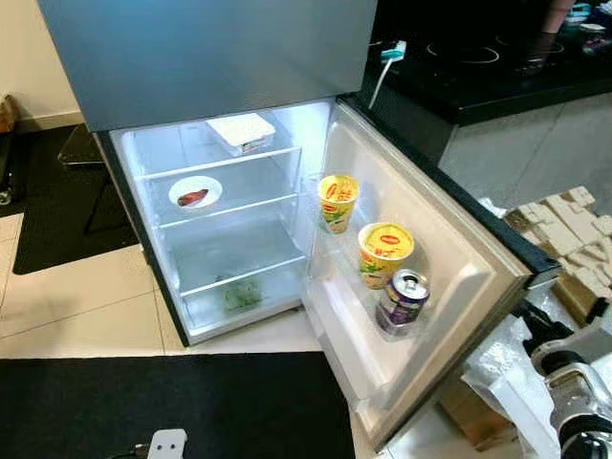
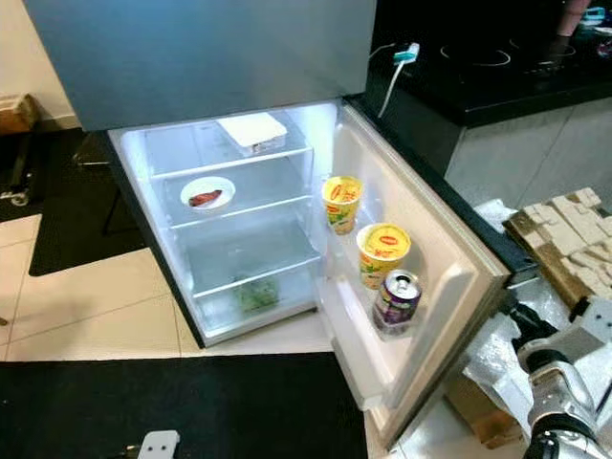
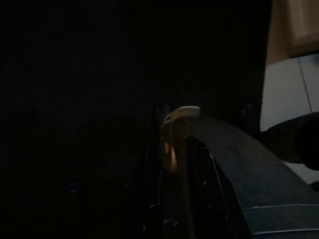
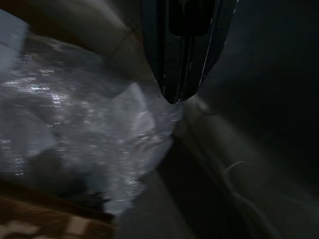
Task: Restocking fridge
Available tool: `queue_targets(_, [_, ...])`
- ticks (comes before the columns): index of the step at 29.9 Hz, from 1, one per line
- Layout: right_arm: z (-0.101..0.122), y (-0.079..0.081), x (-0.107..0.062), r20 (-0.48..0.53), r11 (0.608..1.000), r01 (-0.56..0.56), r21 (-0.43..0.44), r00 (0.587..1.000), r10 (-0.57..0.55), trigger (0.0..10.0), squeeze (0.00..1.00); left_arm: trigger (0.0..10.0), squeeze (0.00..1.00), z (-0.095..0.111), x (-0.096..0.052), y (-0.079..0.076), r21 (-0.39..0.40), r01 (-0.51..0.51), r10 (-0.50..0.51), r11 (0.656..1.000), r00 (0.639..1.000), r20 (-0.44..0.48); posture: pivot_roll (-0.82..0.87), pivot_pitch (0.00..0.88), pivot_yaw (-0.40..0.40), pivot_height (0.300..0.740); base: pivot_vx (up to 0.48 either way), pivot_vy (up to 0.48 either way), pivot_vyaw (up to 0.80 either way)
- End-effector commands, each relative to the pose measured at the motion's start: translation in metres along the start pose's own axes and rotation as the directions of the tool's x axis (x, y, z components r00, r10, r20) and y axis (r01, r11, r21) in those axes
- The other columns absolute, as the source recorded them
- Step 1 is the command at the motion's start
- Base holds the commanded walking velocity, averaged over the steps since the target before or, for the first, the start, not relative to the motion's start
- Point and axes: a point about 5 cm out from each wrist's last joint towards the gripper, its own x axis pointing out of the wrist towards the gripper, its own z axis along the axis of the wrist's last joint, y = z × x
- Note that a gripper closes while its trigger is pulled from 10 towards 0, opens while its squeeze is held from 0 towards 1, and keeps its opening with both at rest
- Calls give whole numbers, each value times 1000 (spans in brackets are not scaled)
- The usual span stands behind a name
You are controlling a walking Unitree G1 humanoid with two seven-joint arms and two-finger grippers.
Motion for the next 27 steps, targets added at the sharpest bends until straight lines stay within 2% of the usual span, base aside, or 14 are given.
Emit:
queue_targets(1, [-2, 11, 5, -9, 997, -75, 11, 997, 75, 10000, 0, 10000, 0, -4, -2, 3, -8, -7, 7, 1000, 1000, -14, -59, 0, -20, 740, 0, 0, 0])
queue_targets(5, [-9, 27, 8, -55, 970, -241, 29, 969, 242, 10000, 0, 10000, 0, -4, -2, 3, -6, -5, 5, 1000, 1000, -13, -57, 0, -22, 740, 0, 0, 0])
queue_targets(9, [-26, 52, 9, -149, 889, -455, 57, 876, 458, 10000, 0, 10000, 0, -4, -2, 3, -5, -5, 5, 1000, 1000, -12, -53, 0, -26, 740, 0, 0, 0])
queue_targets(11, [-42, 84, 9, -205, 773, -626, 104, 747, 633, 10000, 0, 10000, 0, -4, -2, 4, -7, -6, 6, 1000, 1000, -12, -50, 0, -28, 740, 0, 0, 0])
queue_targets(15, [-68, 145, 3, -250, 534, -820, 205, 483, 839, 10000, 0, 10000, 0, -4, -2, 5, -8, -8, 8, 1000, 1000, -11, -43, 0, -32, 740, 0, 0, 0])
queue_targets(16, [-72, 155, 0, -255, 490, -843, 224, 435, 864, 10000, 0, 10000, 0, -4, -2, 5, -9, -8, 8, 1000, 1000, -11, -43, 0, -32, 740, 0, 0, 0])
queue_targets(17, [-72, 155, 0, -255, 490, -843, 224, 435, 864, 10000, 0, 10000, 0, -4, -2, 5, -9, -8, 8, 1000, 1000, -11, -43, 0, -32, 740, 0, 0, 0])
queue_targets(18, [-78, 173, -6, -263, 411, -877, 248, 347, 900, 10000, 0, 10000, 0, -4, -2, 5, -10, -8, 8, 1000, 1000, -11, -40, 0, -33, 740, 0, 0, 0])
queue_targets(19, [-78, 173, -6, -263, 411, -877, 248, 347, 900, 10000, 0, 10000, 0, -4, -2, 5, -10, -8, 8, 1000, 1000, -11, -40, 0, -33, 740, 0, 0, 0])
queue_targets(21, [-87, 204, -20, -254, 264, -917, 300, 190, 948, 10000, 0, 10000, 0, -4, -2, 5, -13, -8, 8, 1000, 1000, -9, -36, 0, -35, 740, 0, 0, 0])
queue_targets(22, [-87, 204, -20, -254, 264, -917, 300, 190, 948, 10000, 0, 10000, 0, -4, -2, 5, -13, -8, 8, 1000, 1000, -9, -36, 0, -35, 740, 0, 0, 0])
queue_targets(23, [-90, 214, -25, -246, 214, -924, 317, 138, 959, 10000, 0, 10000, 0, -4, -2, 5, -14, -8, 8, 1000, 1000, -8, -36, 0, -35, 740, 0, 0, 0])
queue_targets(26, [-98, 215, -21, -279, 259, -922, 290, 177, 944, 10000, 0, 10000, 0, -5, -3, 4, -17, -8, 8, 1000, 1000, -9, -36, 0, -35, 740, 0, 0, 0])
queue_targets(27, [-104, 203, -12, -348, 379, -900, 216, 292, 891, 10000, 0, 10000, 0, -6, -3, 4, -18, -8, 8, 1000, 1000, -10, -36, 0, -36, 740, 0, 0, 0])
